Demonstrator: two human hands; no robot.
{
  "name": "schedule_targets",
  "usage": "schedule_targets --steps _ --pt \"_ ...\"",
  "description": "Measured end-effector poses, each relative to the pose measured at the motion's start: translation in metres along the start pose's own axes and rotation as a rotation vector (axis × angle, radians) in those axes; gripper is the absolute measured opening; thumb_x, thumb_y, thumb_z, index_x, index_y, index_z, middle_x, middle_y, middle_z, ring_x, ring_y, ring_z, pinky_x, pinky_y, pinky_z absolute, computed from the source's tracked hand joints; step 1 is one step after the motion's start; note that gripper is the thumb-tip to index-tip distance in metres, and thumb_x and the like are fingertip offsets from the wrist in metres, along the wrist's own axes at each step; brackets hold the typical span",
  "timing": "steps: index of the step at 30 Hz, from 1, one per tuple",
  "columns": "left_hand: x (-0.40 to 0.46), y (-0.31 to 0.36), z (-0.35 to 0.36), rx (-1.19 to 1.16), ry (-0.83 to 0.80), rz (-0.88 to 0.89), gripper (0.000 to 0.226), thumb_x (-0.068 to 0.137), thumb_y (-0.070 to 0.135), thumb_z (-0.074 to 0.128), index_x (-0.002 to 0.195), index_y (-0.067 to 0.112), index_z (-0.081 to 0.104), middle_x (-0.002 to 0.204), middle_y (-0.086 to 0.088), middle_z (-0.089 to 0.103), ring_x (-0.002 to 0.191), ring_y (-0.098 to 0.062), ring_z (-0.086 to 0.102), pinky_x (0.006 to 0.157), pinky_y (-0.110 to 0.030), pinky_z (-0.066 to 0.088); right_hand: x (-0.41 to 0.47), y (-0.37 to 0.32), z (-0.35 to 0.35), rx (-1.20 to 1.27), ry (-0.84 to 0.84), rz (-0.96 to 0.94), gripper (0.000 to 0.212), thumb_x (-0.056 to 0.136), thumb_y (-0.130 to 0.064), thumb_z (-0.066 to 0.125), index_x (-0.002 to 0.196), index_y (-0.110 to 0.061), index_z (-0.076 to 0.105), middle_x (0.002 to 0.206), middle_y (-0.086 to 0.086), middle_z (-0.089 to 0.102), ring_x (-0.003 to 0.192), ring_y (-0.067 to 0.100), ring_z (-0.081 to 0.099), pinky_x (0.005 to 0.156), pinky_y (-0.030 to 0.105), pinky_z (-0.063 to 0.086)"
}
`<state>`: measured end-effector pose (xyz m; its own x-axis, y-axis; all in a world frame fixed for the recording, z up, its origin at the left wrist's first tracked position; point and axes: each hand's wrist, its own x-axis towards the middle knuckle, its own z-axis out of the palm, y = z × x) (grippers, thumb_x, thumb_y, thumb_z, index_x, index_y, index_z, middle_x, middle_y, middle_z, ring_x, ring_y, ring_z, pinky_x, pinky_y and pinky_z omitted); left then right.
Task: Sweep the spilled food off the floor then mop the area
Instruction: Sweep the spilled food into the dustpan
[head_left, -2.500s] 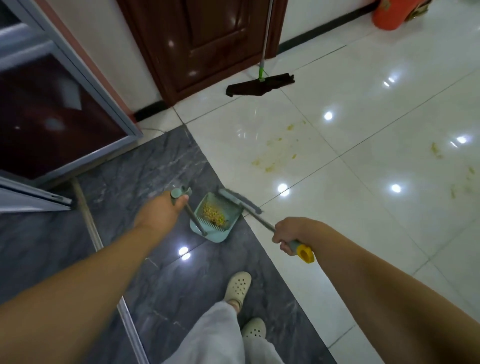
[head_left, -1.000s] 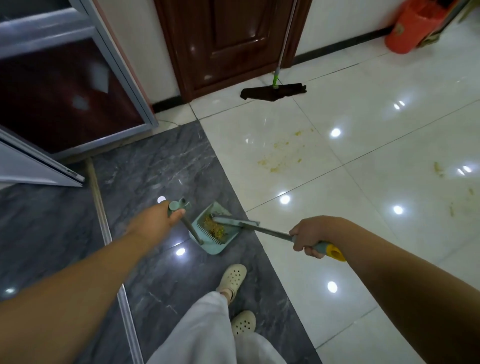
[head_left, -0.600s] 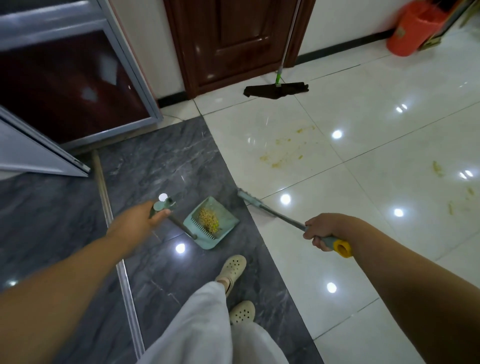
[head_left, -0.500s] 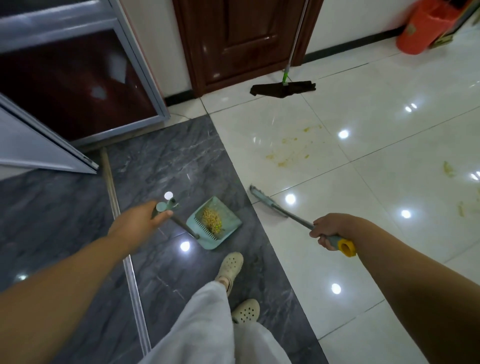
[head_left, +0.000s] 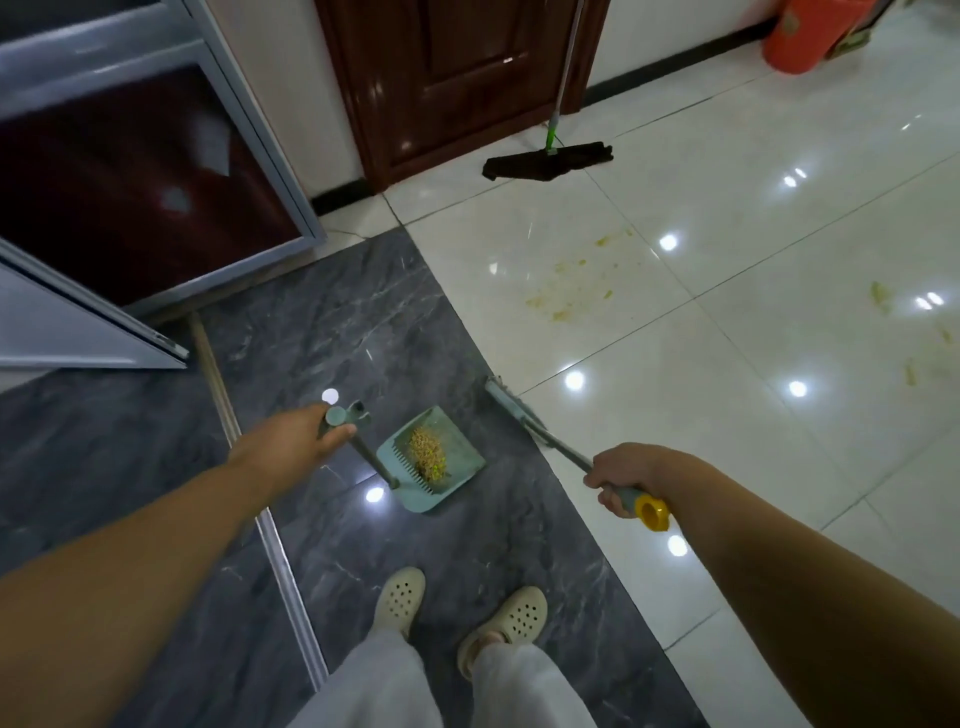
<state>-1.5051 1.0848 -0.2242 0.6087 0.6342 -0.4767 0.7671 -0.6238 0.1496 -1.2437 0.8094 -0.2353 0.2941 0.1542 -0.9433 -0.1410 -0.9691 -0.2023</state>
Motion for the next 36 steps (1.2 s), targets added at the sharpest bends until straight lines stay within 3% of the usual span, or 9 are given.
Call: schedule_targets --steps 5,9,16,18,22,25,28,31,36 --pt "0.012 -0.016 -0.006 -0.005 -0.038 0.046 0.042 0.093 0.053 0.04 0.113 0.019 0.054 0.11 -0.01 0.064 0.098 -0.028 0.06 0.069 -0.03 0.036 -0.034 -0.02 0.028 0.328 -0.226 0.148 0.018 0.094 -0.007 0.05 0.076 -0.005 0.049 0.051 0.005 0.047 0.037 0.009 0.041 0.041 0.016 0.038" --pt "0.013 -0.034 -0.006 -0.06 -0.038 0.071 0.039 0.092 0.054 0.042 0.109 0.022 0.056 0.107 -0.008 0.066 0.095 -0.026 0.061 0.068 -0.029 0.035 -0.052 -0.031 0.041 0.326 -0.246 0.137 0.008 0.095 -0.011 0.051 0.089 -0.007 0.051 0.049 0.004 0.047 0.035 0.008 0.041 0.036 0.015 0.038" --pt "0.013 -0.062 -0.014 -0.064 -0.027 0.102 0.037 0.091 0.058 0.041 0.099 0.023 0.053 0.099 -0.006 0.066 0.079 -0.02 0.055 0.062 -0.029 0.034 -0.048 -0.066 0.061 -0.042 0.049 -0.058 0.023 0.094 -0.012 0.052 0.072 -0.019 0.046 0.07 -0.002 0.05 0.058 0.008 0.046 0.052 0.018 0.042" --pt "0.013 -0.071 -0.018 -0.076 -0.02 0.096 0.037 0.091 0.057 0.041 0.103 0.025 0.054 0.098 -0.004 0.066 0.079 -0.019 0.055 0.063 -0.029 0.035 -0.039 -0.074 0.062 -0.048 0.09 -0.068 0.025 0.093 -0.012 0.053 0.07 -0.018 0.046 0.07 0.0 0.05 0.059 0.01 0.047 0.056 0.02 0.041" --pt "0.014 -0.085 -0.024 -0.122 -0.007 0.102 0.032 0.091 0.056 0.042 0.101 0.027 0.054 0.092 -0.001 0.064 0.078 -0.017 0.054 0.063 -0.028 0.037 -0.02 -0.085 0.066 0.02 0.133 -0.038 0.025 0.092 -0.012 0.056 0.068 -0.014 0.048 0.065 0.002 0.051 0.053 0.011 0.048 0.038 0.016 0.043" --pt "0.016 -0.09 -0.024 -0.131 -0.014 0.101 0.025 0.091 0.055 0.044 0.089 0.031 0.049 0.087 0.0 0.06 0.081 -0.02 0.056 0.063 -0.029 0.036 -0.008 -0.09 0.074 0.012 0.15 -0.041 0.024 0.091 -0.012 0.056 0.068 -0.014 0.049 0.067 0.003 0.052 0.056 0.012 0.049 0.051 0.021 0.044" --pt "0.019 -0.091 -0.023 -0.121 -0.009 0.094 0.028 0.091 0.054 0.043 0.095 0.027 0.052 0.084 0.001 0.056 0.078 -0.019 0.052 0.062 -0.029 0.035 -0.007 -0.092 0.085 -0.077 0.105 -0.047 0.02 0.091 -0.014 0.054 0.073 -0.006 0.057 0.077 0.01 0.057 0.064 0.019 0.051 0.062 0.026 0.044" --pt "0.023 -0.094 -0.024 -0.124 0.023 0.104 0.033 0.092 0.052 0.044 0.103 0.023 0.056 0.088 -0.001 0.058 0.076 -0.016 0.048 0.062 -0.028 0.033 -0.017 -0.092 0.102 -0.166 0.032 -0.037 0.016 0.092 -0.014 0.052 0.077 -0.009 0.056 0.07 0.003 0.055 0.057 0.013 0.051 0.045 0.015 0.044" --pt "0.035 -0.095 -0.029 -0.145 -0.039 0.107 0.039 0.092 0.051 0.046 0.105 0.017 0.059 0.096 -0.008 0.065 0.075 -0.017 0.05 0.062 -0.029 0.034 -0.042 -0.086 0.106 0.143 -0.161 0.114 0.007 0.091 -0.008 0.055 0.084 -0.008 0.053 0.064 0.005 0.053 0.043 0.008 0.047 0.036 0.014 0.04"
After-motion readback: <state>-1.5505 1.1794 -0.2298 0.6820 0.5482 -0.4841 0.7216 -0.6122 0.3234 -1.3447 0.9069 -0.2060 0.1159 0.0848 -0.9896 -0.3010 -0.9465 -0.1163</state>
